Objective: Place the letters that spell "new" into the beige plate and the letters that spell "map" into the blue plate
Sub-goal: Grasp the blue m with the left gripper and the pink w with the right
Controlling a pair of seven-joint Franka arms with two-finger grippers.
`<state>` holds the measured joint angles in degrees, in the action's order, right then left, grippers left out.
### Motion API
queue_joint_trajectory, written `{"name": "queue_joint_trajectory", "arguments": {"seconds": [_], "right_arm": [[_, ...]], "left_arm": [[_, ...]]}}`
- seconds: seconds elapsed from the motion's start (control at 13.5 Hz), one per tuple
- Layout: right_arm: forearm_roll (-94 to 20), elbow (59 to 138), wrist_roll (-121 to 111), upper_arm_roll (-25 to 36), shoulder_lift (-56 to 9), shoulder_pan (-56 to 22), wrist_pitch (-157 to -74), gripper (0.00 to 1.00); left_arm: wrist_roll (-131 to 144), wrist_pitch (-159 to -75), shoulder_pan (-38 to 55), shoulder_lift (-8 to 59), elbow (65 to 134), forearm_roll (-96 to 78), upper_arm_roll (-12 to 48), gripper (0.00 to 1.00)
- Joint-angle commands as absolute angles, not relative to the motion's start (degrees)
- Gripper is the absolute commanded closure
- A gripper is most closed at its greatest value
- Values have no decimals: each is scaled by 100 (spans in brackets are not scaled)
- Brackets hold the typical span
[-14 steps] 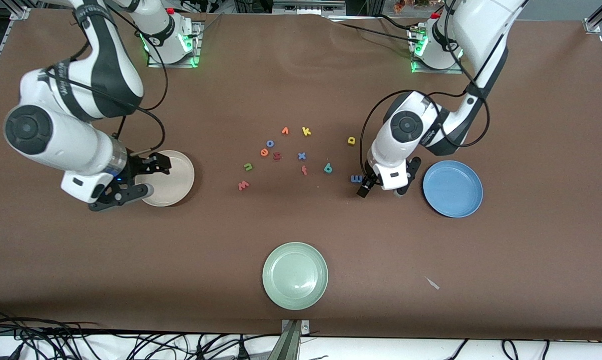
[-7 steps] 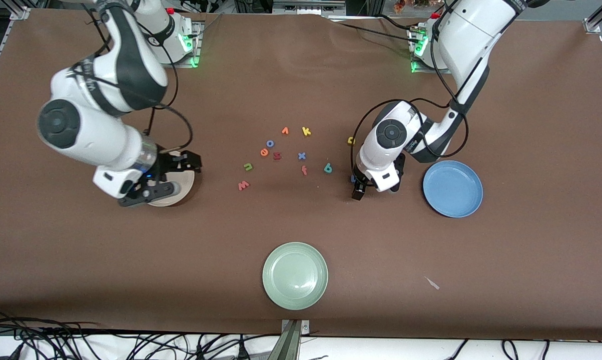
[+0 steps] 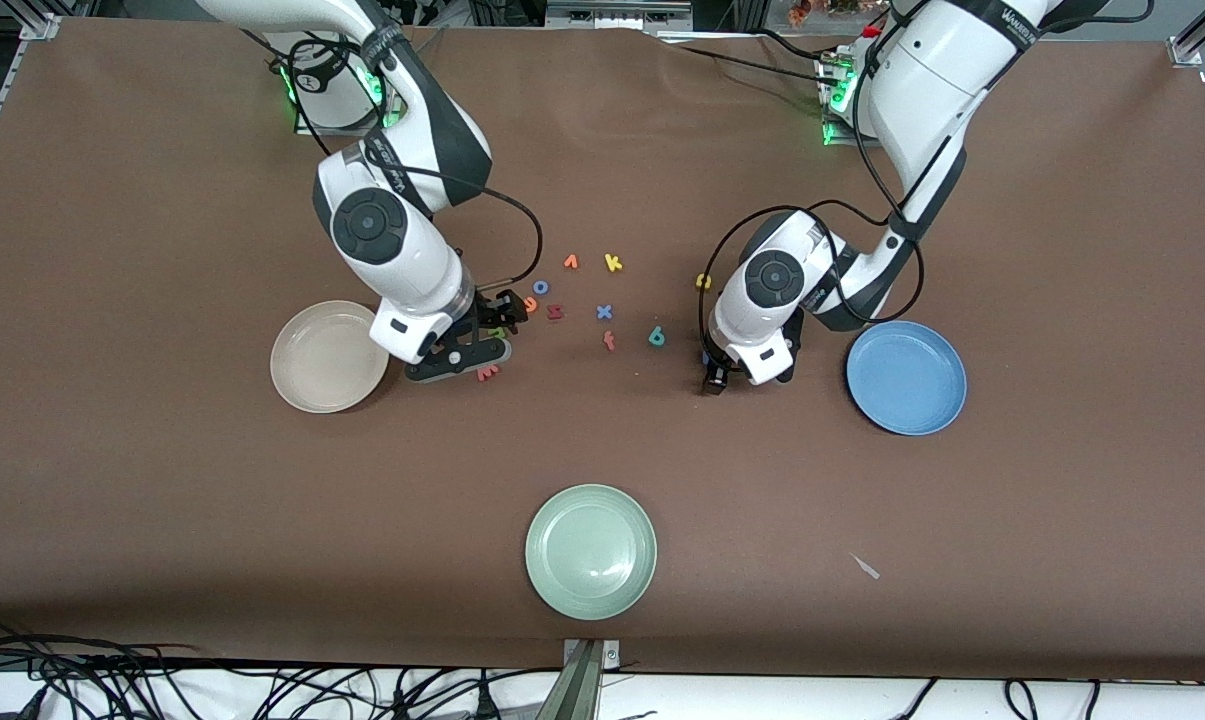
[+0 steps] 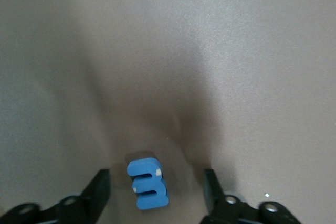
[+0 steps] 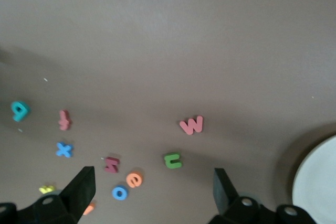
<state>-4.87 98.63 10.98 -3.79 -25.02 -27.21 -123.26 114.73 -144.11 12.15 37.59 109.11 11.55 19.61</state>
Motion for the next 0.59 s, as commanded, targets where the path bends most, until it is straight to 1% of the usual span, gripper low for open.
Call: {"name": "queue_joint_trajectory", "arguments": {"seconds": [0.0, 0.07, 0.15, 0.22, 0.3, 0.37, 0.44, 0.52], "right_arm": [[-431, 10019, 485, -343, -2575, -2663, -12436, 1], [-431, 10072, 240, -343, -2619, -2663, -12602, 1], [-431, 10151, 107, -343, -2732, -2663, -12899, 1], [-422, 10325, 88, -343, -2820, -2663, -13372, 2], [-413, 10475, 27, -343, -2952, -2663, -13847, 3], [-413, 10511, -8, -351, -3153, -2663, -14156, 6], [-404, 10512, -9, -352, -3277, -2663, -14316, 7], [-404, 10503, -9, -352, -3374, -2663, -14430, 8]], "left_arm": [[11742, -14423, 1310, 3858, 10767, 1380, 1907, 37], [11794, -14423, 1310, 3858, 10767, 1380, 1907, 45], [11812, -14423, 1310, 3858, 10767, 1380, 1899, 57], [11812, -14423, 1310, 3858, 10767, 1380, 1898, 68], [11812, -14423, 1310, 3858, 10767, 1380, 1881, 76], [11804, -14423, 1310, 3858, 10767, 1380, 1863, 85], [11804, -14405, 1310, 3850, 10767, 1458, 1863, 97], [11769, -14344, 1310, 3815, 10732, 1589, 1863, 100]]}}
